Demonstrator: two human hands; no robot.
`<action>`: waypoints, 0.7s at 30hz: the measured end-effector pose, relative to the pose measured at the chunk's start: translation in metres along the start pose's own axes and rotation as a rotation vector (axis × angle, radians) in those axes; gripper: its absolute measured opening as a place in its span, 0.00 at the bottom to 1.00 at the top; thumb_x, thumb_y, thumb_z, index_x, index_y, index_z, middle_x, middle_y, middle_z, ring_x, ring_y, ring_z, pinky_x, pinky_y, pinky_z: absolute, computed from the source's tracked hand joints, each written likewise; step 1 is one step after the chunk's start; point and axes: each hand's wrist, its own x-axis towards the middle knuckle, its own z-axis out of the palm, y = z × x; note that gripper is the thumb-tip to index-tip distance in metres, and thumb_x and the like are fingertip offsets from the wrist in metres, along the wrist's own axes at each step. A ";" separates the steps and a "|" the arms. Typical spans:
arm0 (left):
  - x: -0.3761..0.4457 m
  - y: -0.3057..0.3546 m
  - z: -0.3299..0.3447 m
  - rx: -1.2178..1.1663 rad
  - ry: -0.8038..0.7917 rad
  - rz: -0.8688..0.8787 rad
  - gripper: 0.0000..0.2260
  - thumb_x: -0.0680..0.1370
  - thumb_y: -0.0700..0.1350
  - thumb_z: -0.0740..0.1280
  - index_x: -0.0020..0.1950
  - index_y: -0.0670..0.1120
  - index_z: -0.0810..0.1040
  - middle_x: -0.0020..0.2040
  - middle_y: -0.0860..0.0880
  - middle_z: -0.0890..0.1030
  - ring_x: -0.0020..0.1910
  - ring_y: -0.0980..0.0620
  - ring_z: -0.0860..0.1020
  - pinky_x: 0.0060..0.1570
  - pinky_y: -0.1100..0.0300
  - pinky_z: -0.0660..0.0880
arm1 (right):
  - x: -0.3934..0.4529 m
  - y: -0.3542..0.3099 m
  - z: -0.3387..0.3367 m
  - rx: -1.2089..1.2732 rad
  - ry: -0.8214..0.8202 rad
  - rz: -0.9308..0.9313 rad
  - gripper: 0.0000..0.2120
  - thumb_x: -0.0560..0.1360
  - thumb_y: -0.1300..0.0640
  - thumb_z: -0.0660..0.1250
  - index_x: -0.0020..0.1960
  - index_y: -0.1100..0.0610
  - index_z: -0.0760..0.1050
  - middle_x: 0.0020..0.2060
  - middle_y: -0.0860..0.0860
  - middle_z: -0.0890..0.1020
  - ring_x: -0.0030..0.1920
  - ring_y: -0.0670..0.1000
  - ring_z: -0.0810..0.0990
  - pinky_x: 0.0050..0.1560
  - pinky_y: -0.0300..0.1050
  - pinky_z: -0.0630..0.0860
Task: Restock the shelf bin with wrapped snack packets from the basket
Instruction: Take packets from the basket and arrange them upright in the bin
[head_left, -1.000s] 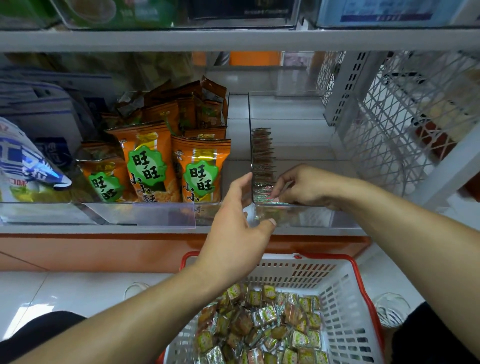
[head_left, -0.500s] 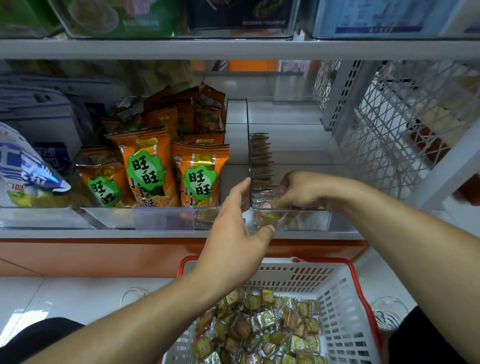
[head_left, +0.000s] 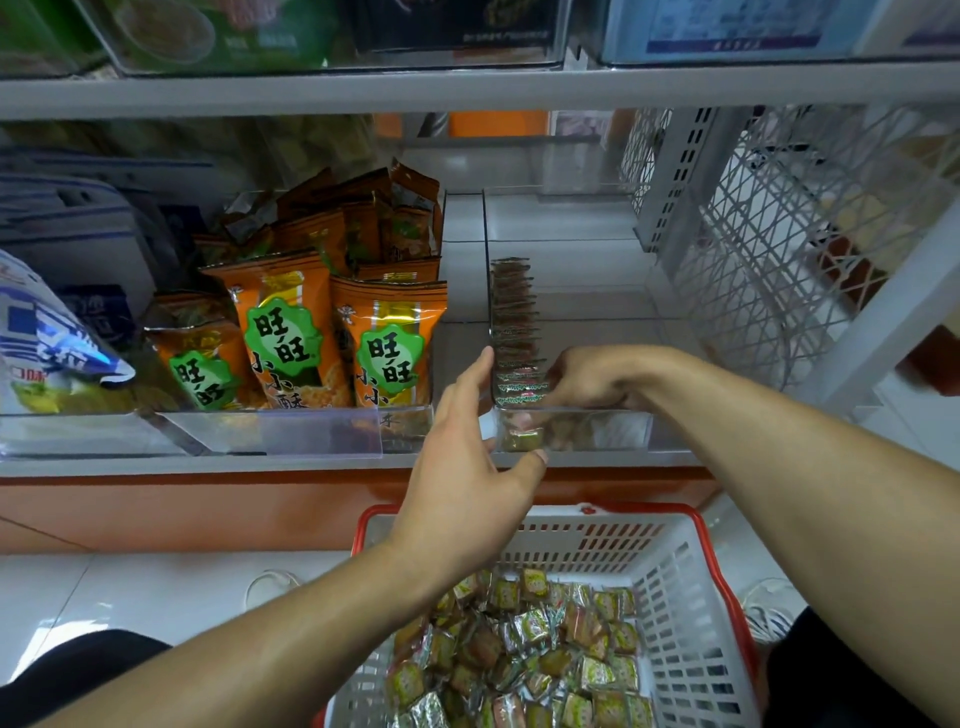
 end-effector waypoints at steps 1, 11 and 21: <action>0.000 0.000 0.001 0.016 0.003 0.006 0.43 0.76 0.49 0.74 0.82 0.63 0.50 0.78 0.65 0.60 0.62 0.81 0.57 0.56 0.83 0.54 | -0.002 0.003 -0.002 0.047 -0.044 -0.003 0.20 0.72 0.52 0.78 0.56 0.65 0.82 0.47 0.60 0.87 0.53 0.61 0.86 0.62 0.59 0.79; -0.008 0.001 -0.006 -0.033 -0.026 -0.067 0.46 0.76 0.46 0.76 0.84 0.54 0.47 0.81 0.53 0.63 0.75 0.57 0.66 0.74 0.56 0.66 | -0.040 -0.022 0.009 -0.329 0.375 -0.085 0.17 0.77 0.44 0.71 0.58 0.56 0.79 0.50 0.53 0.84 0.49 0.56 0.82 0.48 0.46 0.77; -0.077 -0.142 0.032 0.470 -0.735 -0.293 0.23 0.75 0.46 0.73 0.70 0.52 0.72 0.61 0.53 0.77 0.56 0.53 0.77 0.53 0.64 0.75 | -0.037 0.073 0.142 -0.613 0.255 -0.525 0.05 0.75 0.52 0.66 0.50 0.47 0.72 0.40 0.43 0.78 0.40 0.50 0.76 0.38 0.47 0.75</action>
